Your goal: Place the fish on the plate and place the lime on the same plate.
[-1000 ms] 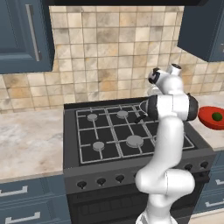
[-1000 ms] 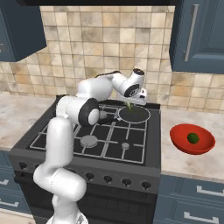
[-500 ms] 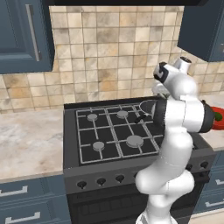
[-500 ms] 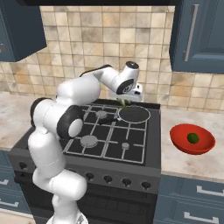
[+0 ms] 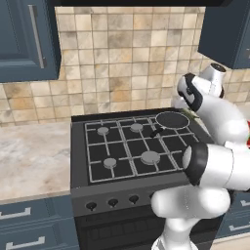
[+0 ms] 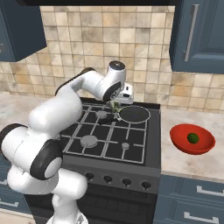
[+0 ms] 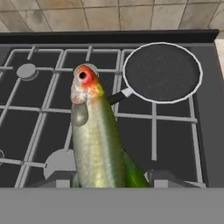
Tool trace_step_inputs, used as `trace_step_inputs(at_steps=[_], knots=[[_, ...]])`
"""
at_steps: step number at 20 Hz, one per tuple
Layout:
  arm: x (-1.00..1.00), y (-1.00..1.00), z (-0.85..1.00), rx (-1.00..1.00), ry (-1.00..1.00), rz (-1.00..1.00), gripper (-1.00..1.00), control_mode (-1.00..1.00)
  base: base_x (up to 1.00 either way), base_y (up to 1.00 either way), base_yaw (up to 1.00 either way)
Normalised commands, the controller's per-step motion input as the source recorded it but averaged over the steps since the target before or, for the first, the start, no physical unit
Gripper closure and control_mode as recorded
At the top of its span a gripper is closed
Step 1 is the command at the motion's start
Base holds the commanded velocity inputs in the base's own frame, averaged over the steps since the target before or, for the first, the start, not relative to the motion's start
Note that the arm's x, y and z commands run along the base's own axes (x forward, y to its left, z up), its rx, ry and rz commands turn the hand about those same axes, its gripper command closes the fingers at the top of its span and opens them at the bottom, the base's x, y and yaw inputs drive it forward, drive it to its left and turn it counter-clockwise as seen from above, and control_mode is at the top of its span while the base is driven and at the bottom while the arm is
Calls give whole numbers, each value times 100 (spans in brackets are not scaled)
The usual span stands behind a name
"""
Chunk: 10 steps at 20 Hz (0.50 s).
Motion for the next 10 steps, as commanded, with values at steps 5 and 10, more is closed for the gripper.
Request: trace_step_inputs(at_steps=[5, 10], knots=[[-91, 10, 20, 0, -12, 0, 100, -100, 0, 0, 0], [-56, 7, 0, -2, -5, 0, 100, -100, 0, 0, 0]])
